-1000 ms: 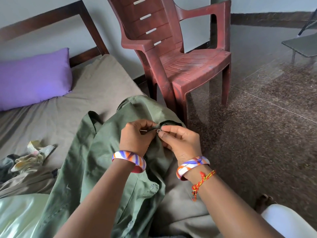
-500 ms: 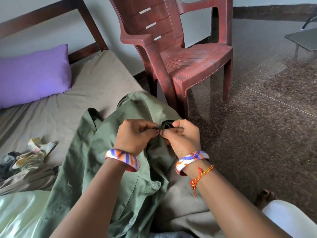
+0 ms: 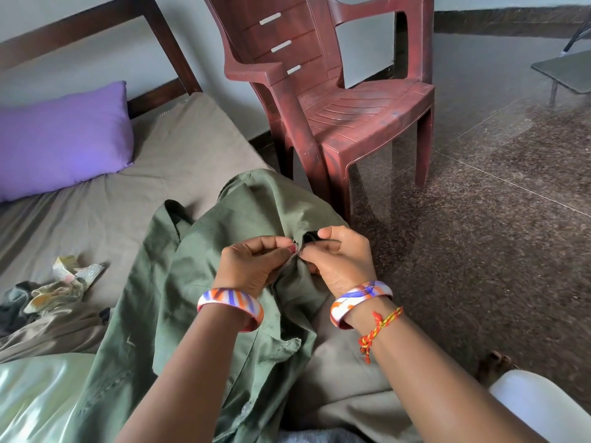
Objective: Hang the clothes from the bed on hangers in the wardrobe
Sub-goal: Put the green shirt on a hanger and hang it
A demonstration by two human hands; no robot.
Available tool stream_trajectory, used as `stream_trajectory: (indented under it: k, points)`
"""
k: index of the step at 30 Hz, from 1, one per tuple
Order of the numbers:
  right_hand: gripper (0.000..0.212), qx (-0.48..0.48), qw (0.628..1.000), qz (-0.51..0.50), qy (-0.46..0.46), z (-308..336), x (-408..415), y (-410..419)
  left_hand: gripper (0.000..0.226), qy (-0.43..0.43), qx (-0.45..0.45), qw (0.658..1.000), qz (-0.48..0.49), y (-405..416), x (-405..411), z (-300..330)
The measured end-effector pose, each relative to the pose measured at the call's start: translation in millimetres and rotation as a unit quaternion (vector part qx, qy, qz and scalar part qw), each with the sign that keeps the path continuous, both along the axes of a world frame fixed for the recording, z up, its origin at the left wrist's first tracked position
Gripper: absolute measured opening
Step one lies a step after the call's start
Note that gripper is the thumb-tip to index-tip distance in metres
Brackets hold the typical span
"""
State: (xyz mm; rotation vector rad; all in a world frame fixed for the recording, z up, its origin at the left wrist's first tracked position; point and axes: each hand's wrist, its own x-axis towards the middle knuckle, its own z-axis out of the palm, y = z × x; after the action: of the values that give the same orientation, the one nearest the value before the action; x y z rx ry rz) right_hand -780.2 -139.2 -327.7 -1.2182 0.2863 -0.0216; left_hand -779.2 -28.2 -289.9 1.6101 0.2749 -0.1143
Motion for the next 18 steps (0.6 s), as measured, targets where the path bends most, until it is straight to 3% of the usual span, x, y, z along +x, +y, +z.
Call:
stream_trajectory:
  k: [3,5,9,12,18]
  points:
    - [0.020,0.051,0.999,-0.003,-0.004,-5,-3,2,0.013,-0.070,0.140,0.988,-0.016,4,-1,-5]
    - [0.009,0.097,0.995,-0.008,-0.004,-8,-6,4,0.014,-0.117,0.261,0.958,-0.016,6,-2,-6]
    - [0.020,0.070,0.997,0.003,-0.011,-14,-9,7,0.009,-0.211,0.408,0.888,-0.032,5,-9,-7]
    - [0.023,0.107,0.994,0.007,0.005,-18,-10,8,0.013,-0.220,0.406,0.886,-0.039,7,-10,-9]
    - [0.024,0.183,0.983,0.012,0.029,-28,-13,11,0.024,-0.092,0.217,0.969,-0.073,14,-8,-14]
